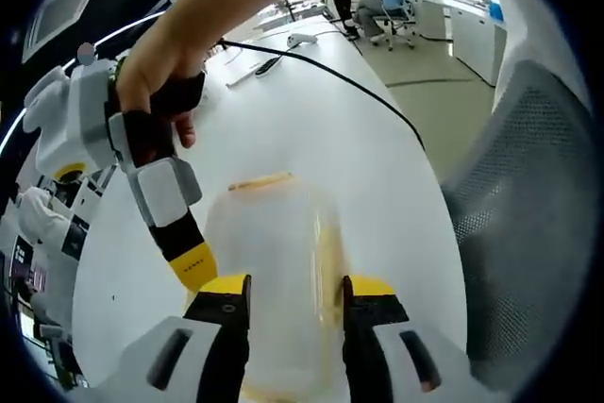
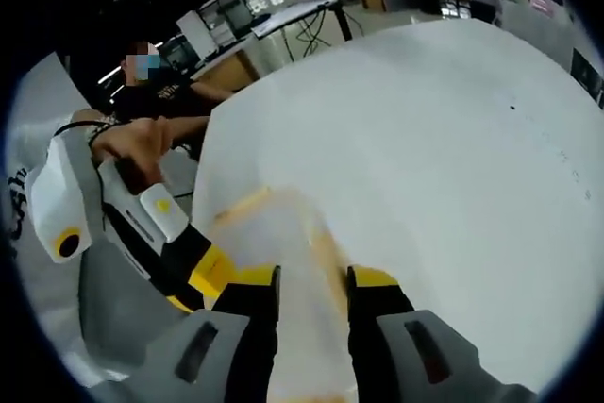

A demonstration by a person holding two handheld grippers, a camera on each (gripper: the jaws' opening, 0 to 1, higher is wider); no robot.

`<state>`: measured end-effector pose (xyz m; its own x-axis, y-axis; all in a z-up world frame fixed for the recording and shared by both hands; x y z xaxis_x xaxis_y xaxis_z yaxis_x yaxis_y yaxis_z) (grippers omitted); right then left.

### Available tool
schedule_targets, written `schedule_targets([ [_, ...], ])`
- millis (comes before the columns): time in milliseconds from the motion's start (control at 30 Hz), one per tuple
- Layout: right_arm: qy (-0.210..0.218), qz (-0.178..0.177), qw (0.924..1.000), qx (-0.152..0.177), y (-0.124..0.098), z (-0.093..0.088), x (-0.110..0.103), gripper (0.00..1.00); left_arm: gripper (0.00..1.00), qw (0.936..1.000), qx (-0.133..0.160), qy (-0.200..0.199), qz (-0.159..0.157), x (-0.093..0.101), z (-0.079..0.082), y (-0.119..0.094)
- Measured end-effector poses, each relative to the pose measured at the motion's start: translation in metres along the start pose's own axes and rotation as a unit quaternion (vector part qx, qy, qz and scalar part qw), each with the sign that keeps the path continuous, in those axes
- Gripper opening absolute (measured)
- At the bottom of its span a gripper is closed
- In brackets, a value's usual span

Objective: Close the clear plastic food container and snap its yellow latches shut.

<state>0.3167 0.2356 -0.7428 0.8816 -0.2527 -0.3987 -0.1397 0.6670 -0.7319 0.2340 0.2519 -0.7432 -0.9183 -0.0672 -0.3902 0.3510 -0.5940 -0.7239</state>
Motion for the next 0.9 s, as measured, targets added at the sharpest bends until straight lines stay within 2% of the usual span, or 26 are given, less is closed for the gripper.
schedule_targets([
  [267, 0.014, -0.006, 0.9999, -0.006, 0.000, 0.000, 0.001, 0.24, 0.32, 0.9999, -0.001, -0.002, 0.011, 0.001, 0.000, 0.001],
  [533, 0.008, -0.005, 1.0000, 0.003, -0.001, 0.000, 0.004, 0.22, 0.31, 0.9998, -0.004, 0.010, 0.018, 0.003, -0.001, 0.002],
  [567, 0.008, -0.005, 1.0000, 0.002, -0.001, 0.000, 0.004, 0.22, 0.31, 0.9997, -0.005, 0.014, 0.019, 0.003, -0.001, 0.002],
  [600, 0.007, -0.006, 0.9999, 0.003, -0.001, 0.000, 0.004, 0.22, 0.29, 0.9974, -0.020, 0.056, 0.041, -0.001, -0.003, 0.004],
  [633, 0.011, -0.008, 0.9999, 0.001, -0.002, 0.000, 0.005, 0.22, 0.29, 0.9975, -0.005, 0.061, 0.035, 0.007, 0.004, 0.016],
  [667, 0.014, -0.009, 0.9999, 0.004, -0.004, 0.000, 0.006, 0.22, 0.29, 0.9982, -0.006, 0.050, 0.031, 0.008, 0.004, 0.016],
  [733, 0.012, -0.008, 0.9999, 0.006, -0.003, -0.001, 0.004, 0.22, 0.29, 0.9986, -0.006, 0.043, 0.029, 0.001, -0.001, 0.002],
  [900, 0.015, -0.006, 0.9999, 0.004, -0.004, -0.001, 0.003, 0.22, 0.30, 0.9987, -0.008, 0.042, 0.029, 0.002, -0.002, 0.002],
])
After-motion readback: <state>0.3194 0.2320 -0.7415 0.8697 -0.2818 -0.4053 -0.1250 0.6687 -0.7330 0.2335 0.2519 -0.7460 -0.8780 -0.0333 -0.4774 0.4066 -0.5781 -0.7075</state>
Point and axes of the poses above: the point that each gripper's makers call its tool centre point, and the gripper's own axes: y roughly forward along the fingers, x roughly to its right, z roughly out of its top, the point moved 4 cm from there along -y, roughly backward along the fingers, and after that the axes turned 3 degrees about z, right-handed, at the moved point
